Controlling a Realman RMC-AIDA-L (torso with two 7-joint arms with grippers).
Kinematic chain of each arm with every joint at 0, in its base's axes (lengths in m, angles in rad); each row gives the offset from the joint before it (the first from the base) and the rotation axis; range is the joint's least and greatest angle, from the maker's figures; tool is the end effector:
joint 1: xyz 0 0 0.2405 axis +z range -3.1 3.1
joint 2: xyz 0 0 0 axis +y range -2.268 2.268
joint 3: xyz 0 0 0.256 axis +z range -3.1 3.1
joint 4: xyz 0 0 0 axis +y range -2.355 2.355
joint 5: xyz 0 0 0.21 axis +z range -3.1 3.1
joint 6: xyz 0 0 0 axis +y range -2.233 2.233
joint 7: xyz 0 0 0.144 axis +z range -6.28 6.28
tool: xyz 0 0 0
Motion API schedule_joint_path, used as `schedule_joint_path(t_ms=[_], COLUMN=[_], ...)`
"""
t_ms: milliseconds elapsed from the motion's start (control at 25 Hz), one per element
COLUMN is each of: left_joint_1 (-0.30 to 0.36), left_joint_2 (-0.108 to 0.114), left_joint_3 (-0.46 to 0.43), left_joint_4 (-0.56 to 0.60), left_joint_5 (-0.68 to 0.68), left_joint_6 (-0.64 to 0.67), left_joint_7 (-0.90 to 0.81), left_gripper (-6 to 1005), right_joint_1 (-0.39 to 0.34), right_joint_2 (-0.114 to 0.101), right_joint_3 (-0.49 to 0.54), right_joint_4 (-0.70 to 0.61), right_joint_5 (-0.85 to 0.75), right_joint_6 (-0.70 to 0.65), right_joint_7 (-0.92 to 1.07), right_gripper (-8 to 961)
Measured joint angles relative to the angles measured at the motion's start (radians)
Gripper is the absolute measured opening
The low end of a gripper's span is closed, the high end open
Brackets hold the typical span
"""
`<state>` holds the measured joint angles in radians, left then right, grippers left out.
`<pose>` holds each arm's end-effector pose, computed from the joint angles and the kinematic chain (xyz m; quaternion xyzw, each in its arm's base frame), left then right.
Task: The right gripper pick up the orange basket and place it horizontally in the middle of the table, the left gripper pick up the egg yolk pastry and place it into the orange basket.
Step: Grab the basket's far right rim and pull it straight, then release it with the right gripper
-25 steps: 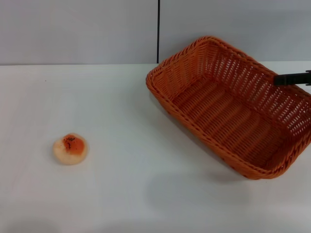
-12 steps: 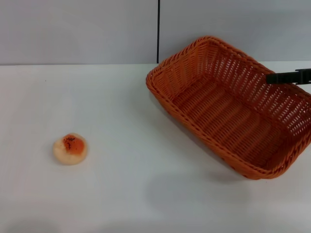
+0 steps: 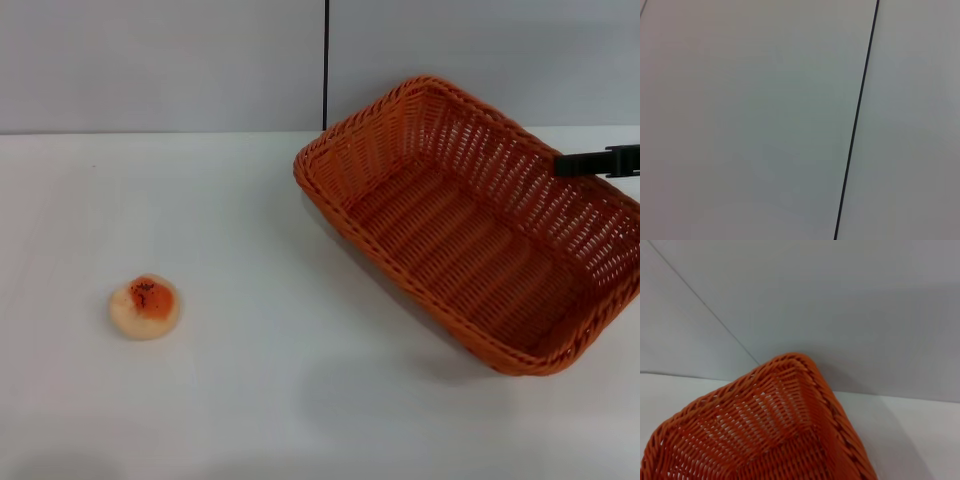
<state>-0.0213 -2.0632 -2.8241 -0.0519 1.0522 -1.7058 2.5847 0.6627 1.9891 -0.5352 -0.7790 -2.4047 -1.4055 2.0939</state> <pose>-0.4048 0.1515 0.0645 -0.5527 -0.2697 -0.3970 0.6813 0.2879 0.3866 0.0647 -0.8423 0.4815 0.1155 0.2129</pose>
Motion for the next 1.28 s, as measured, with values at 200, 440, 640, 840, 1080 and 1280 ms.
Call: schedule_joint_path(t_ms=[200,440,640,840,1080,1280], left_joint_1=[0.001,0.027,0.053,0.08,0.11,0.116], left_joint_2=[0.0,0.001,0.0,-0.002,-0.002,-0.002], left_joint_3=[0.0,0.001,0.004,0.0,-0.009,-0.009], left_joint_4=[0.0,-0.002,-0.002,-0.002,0.003,0.0], left_joint_5=[0.0,0.001,0.003,0.003,-0.001,-0.002], left_joint_6=[-0.002,-0.038,-0.057,-0.07,-0.081,-0.083], left_joint_7=[0.0,0.0,0.004,0.009,0.009,0.005], left_gripper=[781,778,776,774,771,769], right_joint_1=[-0.001,0.01,0.049,0.1,0.155,0.175], right_joint_2=[-0.001,0.012,0.019,0.017,0.019,0.021], right_joint_3=[-0.05,-0.15,-0.171,-0.235,-0.344,-0.388], right_joint_4=[-0.023,-0.123,-0.148,-0.149,-0.152,-0.159], right_joint_5=[0.003,0.013,0.08,0.113,0.114,0.115], right_joint_6=[-0.009,-0.047,-0.101,-0.121,-0.183,-0.217], right_joint_7=[-0.008,-0.063,-0.207,-0.293,-0.437,-0.519], right_gripper=[226,172,169,165,161,162])
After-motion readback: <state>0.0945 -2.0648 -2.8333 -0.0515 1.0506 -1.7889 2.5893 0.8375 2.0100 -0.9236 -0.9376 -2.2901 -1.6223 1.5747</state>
